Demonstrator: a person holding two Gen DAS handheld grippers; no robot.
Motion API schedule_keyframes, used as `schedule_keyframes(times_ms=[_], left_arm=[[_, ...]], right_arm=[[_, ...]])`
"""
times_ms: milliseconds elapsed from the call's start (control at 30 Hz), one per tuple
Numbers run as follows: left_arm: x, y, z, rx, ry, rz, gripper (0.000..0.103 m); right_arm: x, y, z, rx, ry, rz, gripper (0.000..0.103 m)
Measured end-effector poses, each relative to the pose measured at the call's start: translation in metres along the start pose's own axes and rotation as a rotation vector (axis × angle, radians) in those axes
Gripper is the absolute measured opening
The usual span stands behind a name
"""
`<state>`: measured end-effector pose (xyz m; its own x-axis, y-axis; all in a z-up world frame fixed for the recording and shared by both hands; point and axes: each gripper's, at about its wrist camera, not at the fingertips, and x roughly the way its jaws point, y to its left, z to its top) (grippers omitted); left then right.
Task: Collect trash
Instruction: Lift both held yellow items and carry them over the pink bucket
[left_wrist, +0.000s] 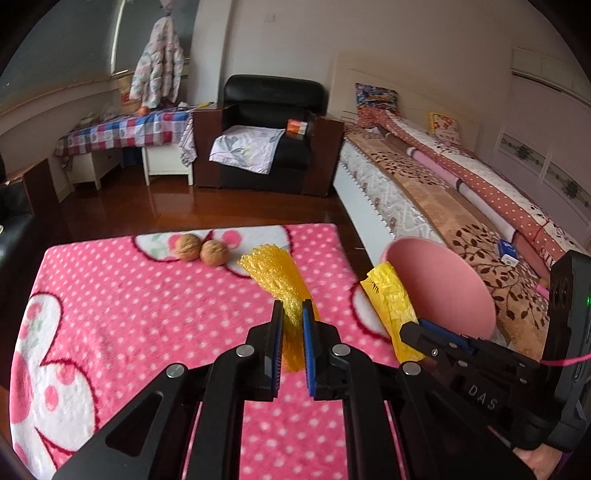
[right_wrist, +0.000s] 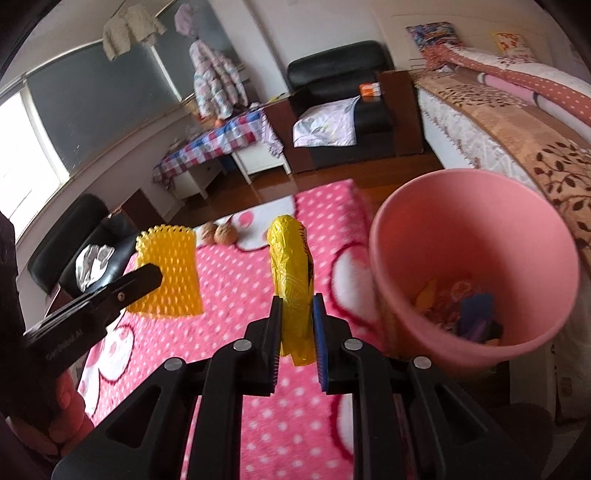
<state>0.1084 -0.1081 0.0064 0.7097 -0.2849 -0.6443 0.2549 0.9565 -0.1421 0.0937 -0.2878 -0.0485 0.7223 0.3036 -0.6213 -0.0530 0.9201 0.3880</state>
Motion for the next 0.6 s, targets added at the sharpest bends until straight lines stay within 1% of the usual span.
schedule_keyframes(times_ms=[367, 600], left_arm=[[0.004, -0.052, 0.029, 0.073, -0.046, -0.099, 0.009], [0.011, -0.088, 0.043, 0.114, -0.065, -0.154, 0.009]], right_arm=[[-0.026, -0.052, 0.019, 0.094, -0.1, -0.085, 0.016], [-0.036, -0.083, 0.025, 0.145, -0.133, -0.125, 0.016]])
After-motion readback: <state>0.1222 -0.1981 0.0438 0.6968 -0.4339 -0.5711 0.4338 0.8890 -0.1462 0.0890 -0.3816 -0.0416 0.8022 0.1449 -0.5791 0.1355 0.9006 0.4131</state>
